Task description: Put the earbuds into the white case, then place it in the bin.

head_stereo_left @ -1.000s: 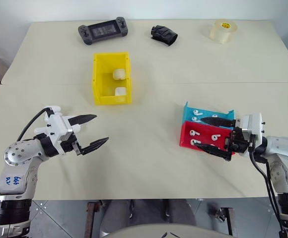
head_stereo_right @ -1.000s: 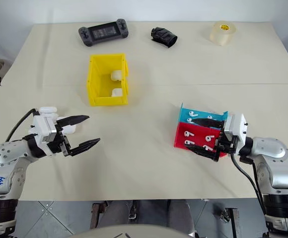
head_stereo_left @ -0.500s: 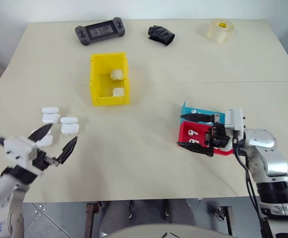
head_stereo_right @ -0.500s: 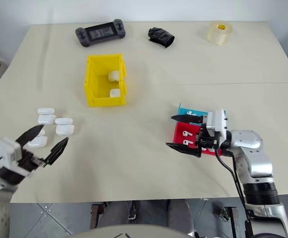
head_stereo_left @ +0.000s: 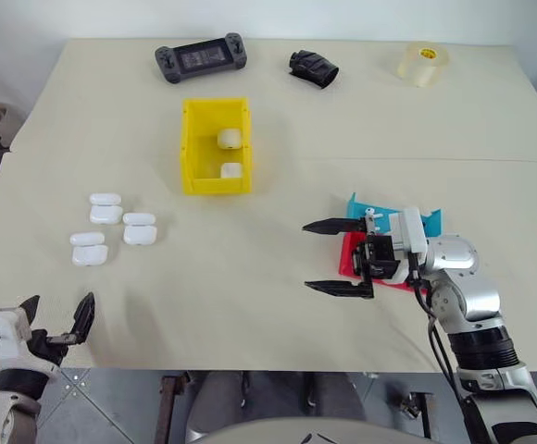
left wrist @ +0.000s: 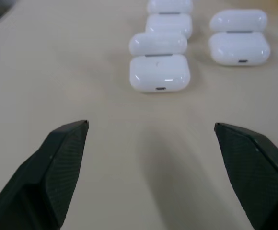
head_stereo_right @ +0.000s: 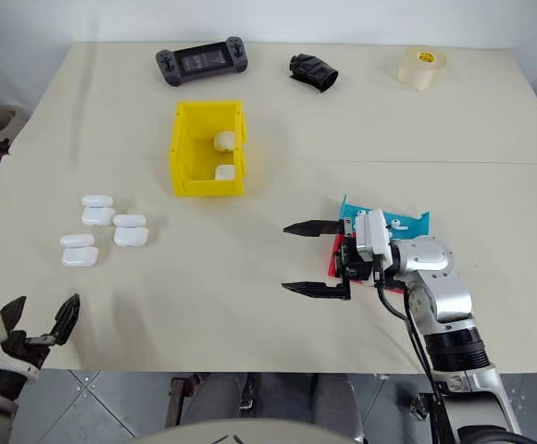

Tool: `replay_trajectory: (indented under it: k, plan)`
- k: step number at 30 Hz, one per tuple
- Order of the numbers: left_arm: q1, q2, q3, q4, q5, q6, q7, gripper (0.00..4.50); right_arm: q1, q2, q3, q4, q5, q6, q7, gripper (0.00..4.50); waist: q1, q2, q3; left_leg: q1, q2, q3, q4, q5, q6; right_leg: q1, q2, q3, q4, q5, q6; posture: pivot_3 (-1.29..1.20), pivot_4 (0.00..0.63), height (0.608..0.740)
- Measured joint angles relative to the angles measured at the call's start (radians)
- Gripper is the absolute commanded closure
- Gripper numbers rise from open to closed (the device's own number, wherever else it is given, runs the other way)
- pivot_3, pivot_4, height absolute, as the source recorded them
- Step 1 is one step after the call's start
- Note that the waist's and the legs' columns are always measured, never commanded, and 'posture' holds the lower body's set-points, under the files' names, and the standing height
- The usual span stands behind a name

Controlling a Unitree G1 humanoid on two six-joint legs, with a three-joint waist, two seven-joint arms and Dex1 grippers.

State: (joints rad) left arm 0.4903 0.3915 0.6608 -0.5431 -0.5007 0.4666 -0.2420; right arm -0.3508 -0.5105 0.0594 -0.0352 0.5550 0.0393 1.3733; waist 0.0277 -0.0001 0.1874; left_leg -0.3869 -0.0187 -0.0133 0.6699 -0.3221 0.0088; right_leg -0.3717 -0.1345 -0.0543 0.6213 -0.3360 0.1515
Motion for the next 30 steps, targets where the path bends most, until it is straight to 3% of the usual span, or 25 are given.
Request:
replay_trajectory:
  k: [4, 7, 9, 12, 22, 30]
  plan:
    - [-0.187, 0.175, 0.061, -0.021, -0.102, 0.306, 0.106, 0.03, -0.017, -0.030, -0.021, -0.003, 0.002, 0.006, 0.001, 0.00, -0.009, -0.001, -0.001, 0.000, 0.000, -0.001, 0.000, 0.000, -0.001, 0.000, 0.000, 0.001, 0.005, 0.000, 0.000, 0.00, 0.150, 0.740]
    - [-0.412, 0.274, 0.065, -0.019, -0.155, 0.658, 0.217, 0.03, -0.014, -0.039, -0.027, -0.012, 0.005, 0.017, -0.001, 0.00, -0.015, -0.001, -0.001, 0.000, 0.000, -0.001, -0.001, 0.000, -0.001, -0.002, 0.002, 0.000, 0.007, 0.000, 0.000, 0.00, 0.150, 0.740]
    - [-0.551, 0.298, 0.073, -0.014, -0.162, 0.872, 0.269, 0.03, -0.011, -0.038, -0.024, -0.034, 0.006, 0.029, -0.005, 0.00, -0.019, -0.001, -0.001, 0.000, 0.000, -0.001, -0.002, 0.000, -0.001, -0.003, 0.001, 0.000, 0.007, 0.000, 0.000, 0.00, 0.150, 0.740]
    - [-0.620, 0.312, 0.053, -0.013, -0.160, 1.082, 0.293, 0.03, 0.008, -0.039, -0.025, -0.067, 0.010, 0.042, -0.016, 0.00, -0.039, -0.002, -0.002, 0.000, -0.001, 0.000, -0.004, 0.000, -0.001, -0.003, 0.002, 0.001, 0.007, 0.000, 0.000, 0.00, 0.150, 0.740]
    - [-0.585, 0.355, 0.028, -0.023, -0.270, 1.148, 0.360, 0.03, 0.042, -0.038, -0.026, -0.121, 0.022, 0.079, -0.050, 0.00, -0.043, -0.002, -0.002, 0.000, 0.000, -0.001, -0.003, 0.000, -0.003, -0.003, 0.001, 0.002, 0.006, 0.000, -0.001, 0.00, 0.150, 0.740]
    - [-0.645, 0.278, 0.004, 0.038, -0.278, 1.150, 0.437, 0.03, 0.033, -0.031, -0.022, -0.125, 0.023, 0.080, -0.063, 0.00, -0.025, -0.003, -0.002, 0.000, -0.001, -0.001, -0.002, 0.000, -0.003, -0.003, 0.001, 0.002, 0.007, 0.000, -0.001, 0.00, 0.150, 0.740]
